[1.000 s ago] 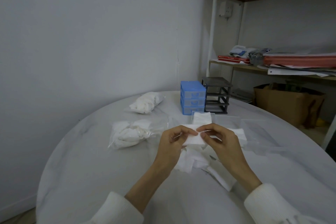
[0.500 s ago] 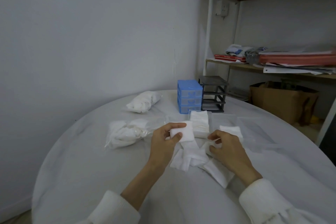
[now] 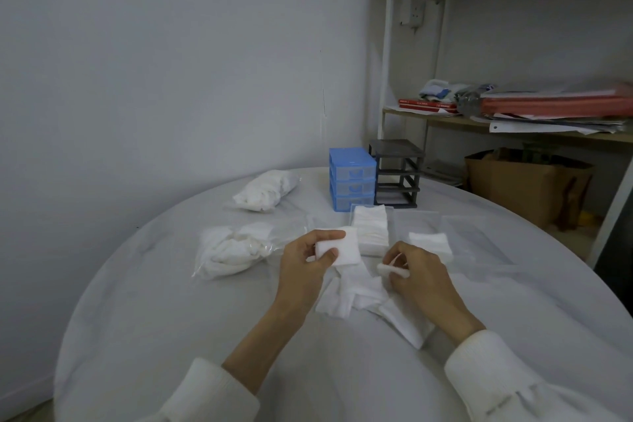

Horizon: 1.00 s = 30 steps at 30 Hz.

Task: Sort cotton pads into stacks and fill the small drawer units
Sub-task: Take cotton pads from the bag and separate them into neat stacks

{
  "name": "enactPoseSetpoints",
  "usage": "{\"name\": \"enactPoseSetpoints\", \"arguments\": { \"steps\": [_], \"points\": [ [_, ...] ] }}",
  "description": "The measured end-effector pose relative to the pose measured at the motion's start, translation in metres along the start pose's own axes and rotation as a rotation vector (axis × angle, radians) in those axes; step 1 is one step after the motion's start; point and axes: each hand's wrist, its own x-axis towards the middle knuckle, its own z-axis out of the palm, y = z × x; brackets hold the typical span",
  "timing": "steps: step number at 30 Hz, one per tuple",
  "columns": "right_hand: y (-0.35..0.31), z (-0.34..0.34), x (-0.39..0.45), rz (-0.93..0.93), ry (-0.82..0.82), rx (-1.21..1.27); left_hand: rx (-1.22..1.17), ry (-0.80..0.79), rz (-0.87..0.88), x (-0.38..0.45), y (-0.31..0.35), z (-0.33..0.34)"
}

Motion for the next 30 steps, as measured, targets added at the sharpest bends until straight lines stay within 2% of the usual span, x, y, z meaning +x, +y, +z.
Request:
{"name": "enactPoseSetpoints", "arguments": {
  "steps": [7, 14, 20, 23, 30],
  "points": [
    [-0.007, -0.004, 0.001, -0.017, 0.112, 0.288, -0.004, 0.006, -0.032, -0.001, 0.002, 0.001],
    [-0.017, -0.006, 0.0, 0.024, 0.139, 0.654, 0.014, 0.019, -0.051, -0.001, 0.001, 0.002],
    [-0.019, -0.009, -0.001, 0.09, 0.181, 0.783, 0.045, 0.026, -0.058, -0.001, -0.004, 0.0],
    [-0.024, -0.012, -0.002, 0.095, 0.142, 0.862, 0.047, 0.018, -0.067, -0.001, -0.004, 0.001],
    [-0.032, -0.01, -0.005, 0.052, -0.061, 1.04, -0.019, -0.034, -0.048, -0.001, -0.003, 0.002]
  ]
}}
